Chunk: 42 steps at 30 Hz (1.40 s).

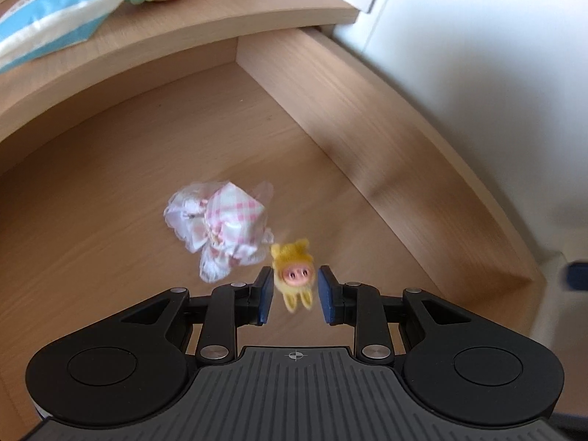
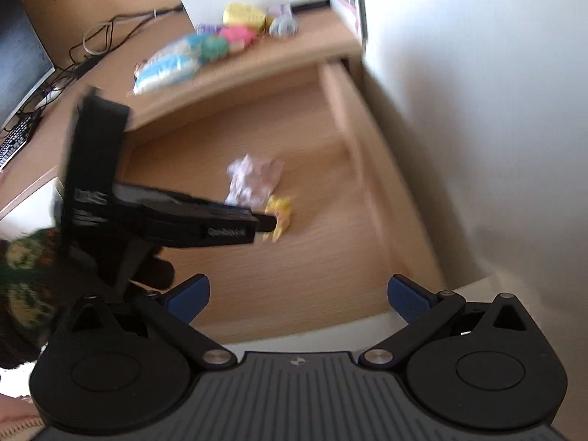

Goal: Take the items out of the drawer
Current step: 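Grasp the yellow pig figure in the drawer with the left gripper, then lift the yellow pig with the left gripper while the right gripper grasps the pink lace cloth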

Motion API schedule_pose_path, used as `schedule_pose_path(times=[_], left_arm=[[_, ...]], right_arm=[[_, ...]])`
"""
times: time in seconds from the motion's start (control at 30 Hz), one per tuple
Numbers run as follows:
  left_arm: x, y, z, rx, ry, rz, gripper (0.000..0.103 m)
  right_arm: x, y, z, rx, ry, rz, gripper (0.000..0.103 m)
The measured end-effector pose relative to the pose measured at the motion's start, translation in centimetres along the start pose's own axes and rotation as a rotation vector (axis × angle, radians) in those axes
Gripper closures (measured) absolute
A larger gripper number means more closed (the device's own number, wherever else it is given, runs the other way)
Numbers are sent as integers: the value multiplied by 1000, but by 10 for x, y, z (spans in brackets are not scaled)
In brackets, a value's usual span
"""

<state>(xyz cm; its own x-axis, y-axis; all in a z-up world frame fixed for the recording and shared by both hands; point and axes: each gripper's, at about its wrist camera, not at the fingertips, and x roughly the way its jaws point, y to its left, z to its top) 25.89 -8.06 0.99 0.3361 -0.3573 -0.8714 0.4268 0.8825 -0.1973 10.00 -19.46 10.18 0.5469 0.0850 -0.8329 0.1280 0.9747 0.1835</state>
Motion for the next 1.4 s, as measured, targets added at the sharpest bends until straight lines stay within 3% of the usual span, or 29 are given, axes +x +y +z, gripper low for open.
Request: schedule_pose_path(times=[0.1,0.23,0.37,0.43,0.5,0.7,0.8,0.93,1.07,1.23,1.33,1.4], left_arm=[[15,-2,5,-6,26,19,67],[21,-3,8,-12,51,-8,72],[24,5,9,-47,103,-46,72],[23,12,7,-79,129,-67,72],[14,21,1,-106,143,-87,72],[-53,70,-32,-226,90,-91,72],[-93,98,-54,-302,46,-49,72],[-137,129,-64,-387,-22,-1,72],[-176,137,-75,-374,-83,49,72],[-199,132,-90,-346,-133,98,72],[-206,138,-99,-378,-134,113,72],[-206,142,-102,-399,-129,112,72]], right_arm=[[-13,11,1,-93,-49,-47,0],[-21,20,1,-197,-82,-69,0],[-18,23,3,-311,-76,-96,0],[-12,23,3,-306,-70,-116,0],[-8,22,-2,-309,-42,-79,1],[3,19,0,-264,-13,-56,1],[17,20,14,-207,6,-32,0],[50,41,39,-222,36,26,0],[97,66,67,-238,110,41,0],[152,80,81,-299,192,-42,1],[180,85,80,-343,263,-87,23],[191,87,76,-349,321,-85,57]])
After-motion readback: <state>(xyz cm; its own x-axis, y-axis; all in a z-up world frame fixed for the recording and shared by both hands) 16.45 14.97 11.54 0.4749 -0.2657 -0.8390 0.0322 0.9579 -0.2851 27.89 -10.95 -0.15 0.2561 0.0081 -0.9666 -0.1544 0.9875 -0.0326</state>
